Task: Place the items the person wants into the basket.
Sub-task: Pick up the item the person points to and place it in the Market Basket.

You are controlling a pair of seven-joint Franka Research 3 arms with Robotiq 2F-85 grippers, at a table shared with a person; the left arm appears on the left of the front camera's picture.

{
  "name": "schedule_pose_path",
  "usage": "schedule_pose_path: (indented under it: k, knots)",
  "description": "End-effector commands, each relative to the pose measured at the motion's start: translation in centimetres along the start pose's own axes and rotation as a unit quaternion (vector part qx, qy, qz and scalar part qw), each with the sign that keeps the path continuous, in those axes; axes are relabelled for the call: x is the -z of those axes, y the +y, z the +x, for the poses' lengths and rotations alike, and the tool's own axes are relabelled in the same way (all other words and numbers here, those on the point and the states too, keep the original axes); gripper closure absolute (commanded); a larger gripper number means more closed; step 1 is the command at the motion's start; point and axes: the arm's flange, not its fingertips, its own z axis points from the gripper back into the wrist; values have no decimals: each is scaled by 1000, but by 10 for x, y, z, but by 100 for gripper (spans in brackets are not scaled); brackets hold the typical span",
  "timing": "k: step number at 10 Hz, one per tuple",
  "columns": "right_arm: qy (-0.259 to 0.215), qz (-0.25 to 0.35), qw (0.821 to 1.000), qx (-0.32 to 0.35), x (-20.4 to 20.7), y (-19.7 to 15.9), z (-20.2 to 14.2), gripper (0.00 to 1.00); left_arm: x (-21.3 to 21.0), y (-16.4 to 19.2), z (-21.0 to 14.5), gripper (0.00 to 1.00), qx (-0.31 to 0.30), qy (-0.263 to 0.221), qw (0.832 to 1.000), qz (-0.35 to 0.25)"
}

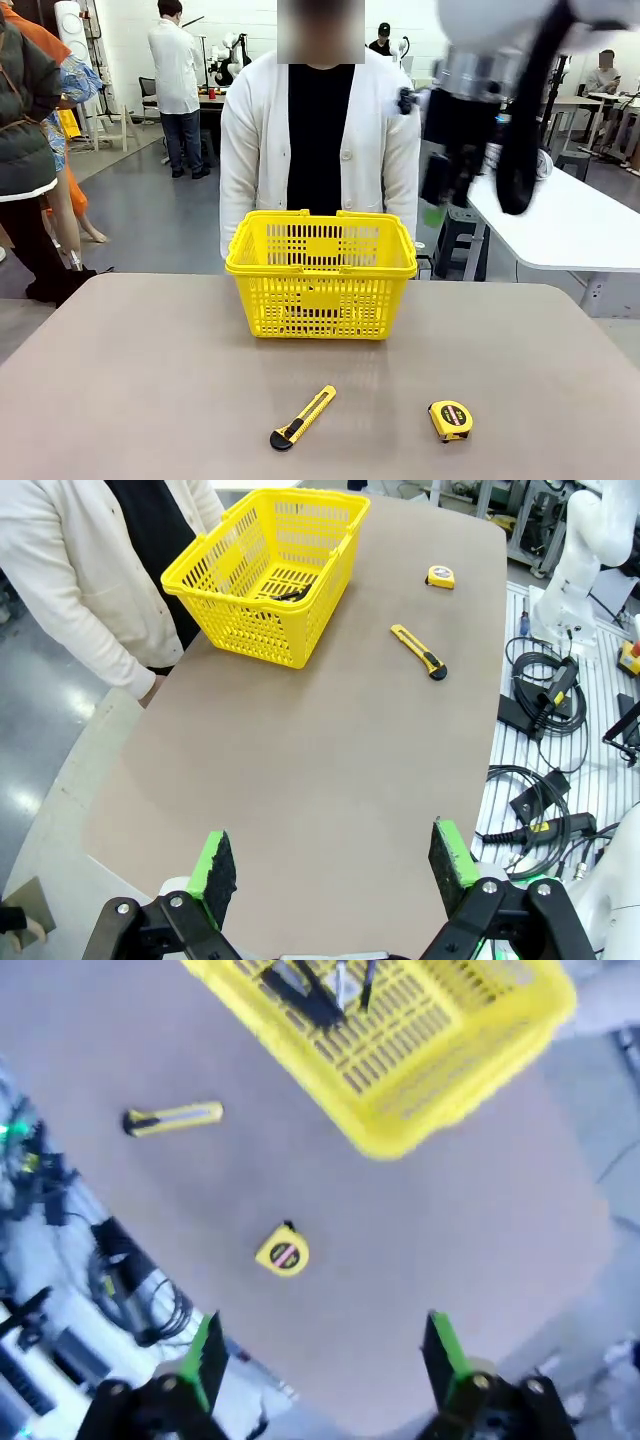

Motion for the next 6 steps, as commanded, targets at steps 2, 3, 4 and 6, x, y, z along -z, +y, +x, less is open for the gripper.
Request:
schedule_pose_path:
  k: [2, 3, 4, 6]
  knots:
    - [-51, -10, 998, 35, 56, 13, -111, 0, -1, 0, -1, 0, 9, -8, 1000, -2]
    - [-53, -12, 998, 34, 62, 6, -119, 0, -1, 0, -1, 0, 9, -8, 1000, -2]
    - [-51, -13, 998, 32, 69, -2, -122, 0, -1, 0, -1, 0, 9, -8, 1000, -2]
    - [-61, -3, 998, 32, 79, -19, -122, 0, -1, 0, -1, 0, 9, -8, 1000, -2]
